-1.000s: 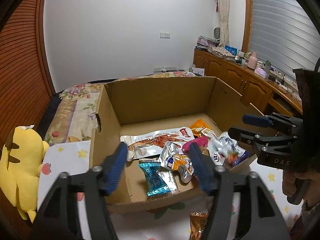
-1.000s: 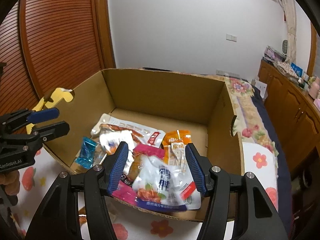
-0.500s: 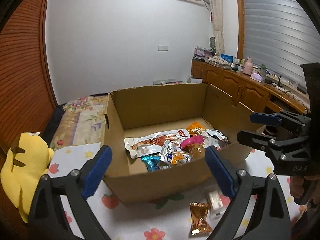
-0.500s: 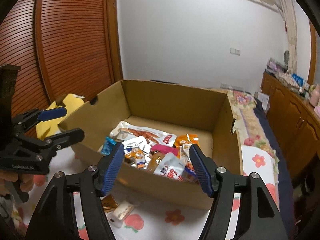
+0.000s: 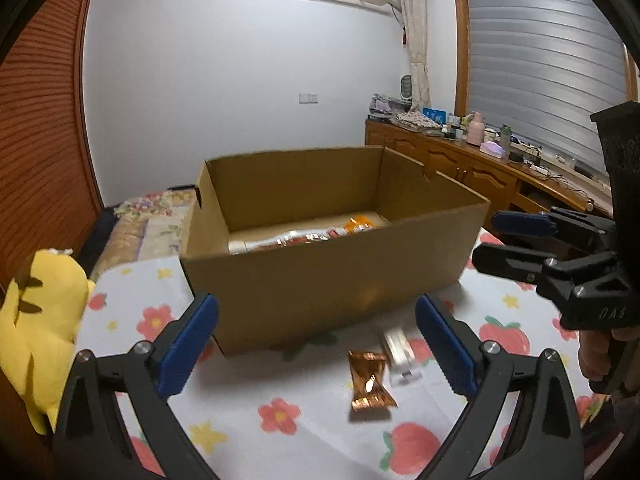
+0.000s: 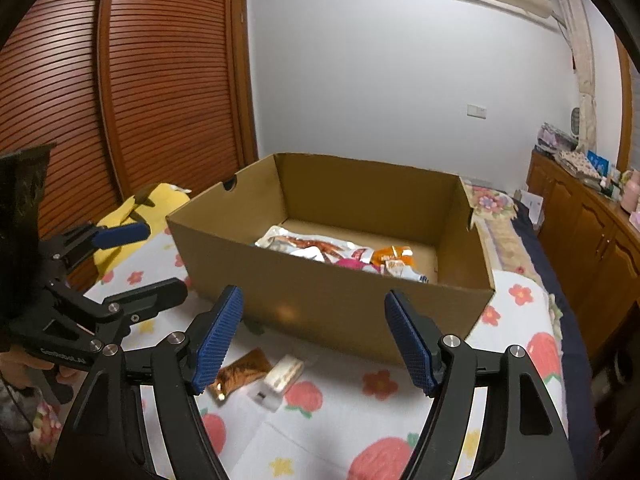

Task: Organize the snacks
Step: 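Withdraw both open tools from the box toward the gold candy and white bar, then close the left tool on the gold foil candy while the right tool grips the white bar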

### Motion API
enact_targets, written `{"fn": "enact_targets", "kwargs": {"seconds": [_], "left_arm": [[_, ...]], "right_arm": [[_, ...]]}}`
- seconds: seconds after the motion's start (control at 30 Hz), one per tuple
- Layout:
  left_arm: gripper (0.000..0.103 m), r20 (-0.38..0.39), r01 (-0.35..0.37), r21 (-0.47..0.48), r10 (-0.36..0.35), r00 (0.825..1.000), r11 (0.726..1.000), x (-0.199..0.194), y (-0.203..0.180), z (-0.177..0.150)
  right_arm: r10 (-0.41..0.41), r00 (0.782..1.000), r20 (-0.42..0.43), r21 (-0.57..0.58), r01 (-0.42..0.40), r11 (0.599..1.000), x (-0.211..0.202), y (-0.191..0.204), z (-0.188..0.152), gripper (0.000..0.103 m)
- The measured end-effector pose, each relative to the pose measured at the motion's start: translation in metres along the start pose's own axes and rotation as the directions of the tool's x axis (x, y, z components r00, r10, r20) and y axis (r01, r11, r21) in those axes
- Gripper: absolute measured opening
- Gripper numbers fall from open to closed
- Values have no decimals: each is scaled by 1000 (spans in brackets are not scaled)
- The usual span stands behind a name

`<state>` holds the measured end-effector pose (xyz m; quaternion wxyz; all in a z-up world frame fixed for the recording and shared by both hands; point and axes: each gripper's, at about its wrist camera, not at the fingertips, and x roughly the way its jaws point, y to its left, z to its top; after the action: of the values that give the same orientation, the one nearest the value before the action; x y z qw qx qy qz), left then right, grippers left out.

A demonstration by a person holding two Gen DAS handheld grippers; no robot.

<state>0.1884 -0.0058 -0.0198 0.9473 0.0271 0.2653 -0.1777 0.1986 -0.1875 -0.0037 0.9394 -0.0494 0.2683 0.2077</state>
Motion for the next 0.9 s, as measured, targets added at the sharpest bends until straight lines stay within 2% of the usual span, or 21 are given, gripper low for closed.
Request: {"fn": "enact_targets", "kwargs": {"seconds": [0.23,0.43,0.7,0.77,0.83,0.9], "left_arm": [[99,-71,53,-11,-53,996,999,12,-8,-21],[96,-116,61,13,-59,991,998,21,-19,-32],[71,-215,58,23,-52,975,998,42,-30,-39],[59,-238,53,22,-47,970,998,48,-31,-40],[54,-269,55,9,-50,962,998,55,-31,-41],[53,-287,65,-7,-64,956,998,58,-30,-41]], "right_arm": [[-2,1000,-17,6,2,1000,-7,1,-22,75],[4,999,-50,32,-2,999,-3,-1,-42,75],[3,998,-67,62,1,998,-2,-8,-54,75],[6,998,-70,67,-1,998,-3,-9,-56,75],[5,997,-71,69,-1,998,-3,-10,-57,75],[6,997,-72,69,-1,998,-3,-10,-58,75]]}}
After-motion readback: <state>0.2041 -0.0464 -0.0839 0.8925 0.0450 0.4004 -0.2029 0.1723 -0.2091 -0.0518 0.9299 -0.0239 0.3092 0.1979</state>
